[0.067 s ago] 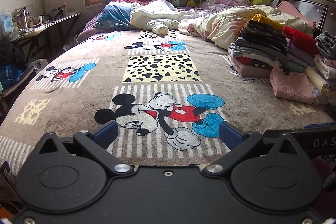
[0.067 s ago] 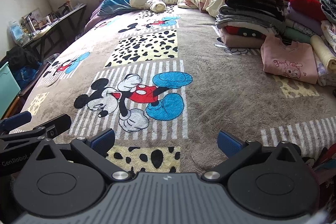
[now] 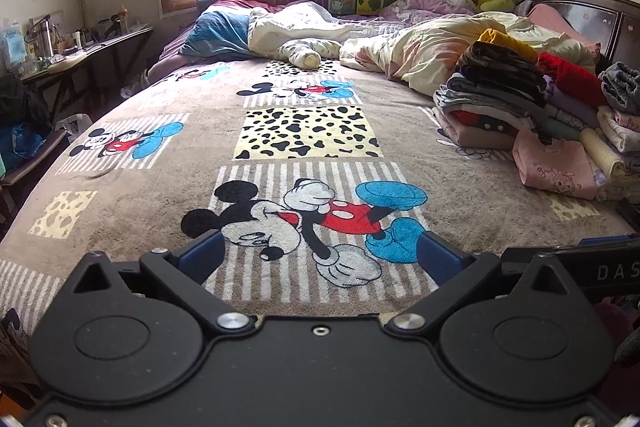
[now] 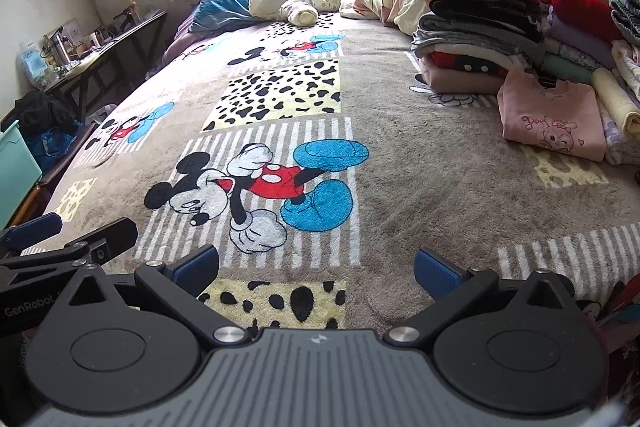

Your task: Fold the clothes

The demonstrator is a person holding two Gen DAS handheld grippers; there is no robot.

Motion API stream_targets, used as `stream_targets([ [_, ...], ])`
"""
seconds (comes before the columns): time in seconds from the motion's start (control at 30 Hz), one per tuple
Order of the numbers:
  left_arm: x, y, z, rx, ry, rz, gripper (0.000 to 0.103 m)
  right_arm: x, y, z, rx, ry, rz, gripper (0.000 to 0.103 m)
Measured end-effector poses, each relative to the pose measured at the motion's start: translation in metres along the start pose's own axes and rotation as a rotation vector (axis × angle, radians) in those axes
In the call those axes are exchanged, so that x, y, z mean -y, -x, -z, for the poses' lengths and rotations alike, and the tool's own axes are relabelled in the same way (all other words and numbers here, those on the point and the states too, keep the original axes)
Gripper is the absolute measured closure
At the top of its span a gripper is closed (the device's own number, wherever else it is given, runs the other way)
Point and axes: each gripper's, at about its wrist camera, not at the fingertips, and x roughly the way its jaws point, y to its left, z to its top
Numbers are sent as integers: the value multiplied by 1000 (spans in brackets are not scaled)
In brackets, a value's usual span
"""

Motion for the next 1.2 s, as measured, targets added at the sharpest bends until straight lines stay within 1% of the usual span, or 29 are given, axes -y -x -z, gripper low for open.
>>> stream_targets([
  [0.1,-1,1,0,6,16,14,0,-1,7,2,24,0,3,0],
  [0.23,0,18,-10,10,11,26,0,-2,17,4,57,0,6,0],
  [0.3,4,24,-10,16,5,23,0,-3,22,5,73,0,8,0],
  [0.33,4,27,-5,29,7,24,0,-3,24,6,81,0,9,0],
  [0.37,4,29,0,42,8,25,0,-2,25,6,80,-1,7,0],
  [0.5,5,35,1,59,7,19,0,0,30,8,81,-1,2,0],
  [1.2,9,73,11,123,6,0,0,-5,66,27,138,5,-8,0],
])
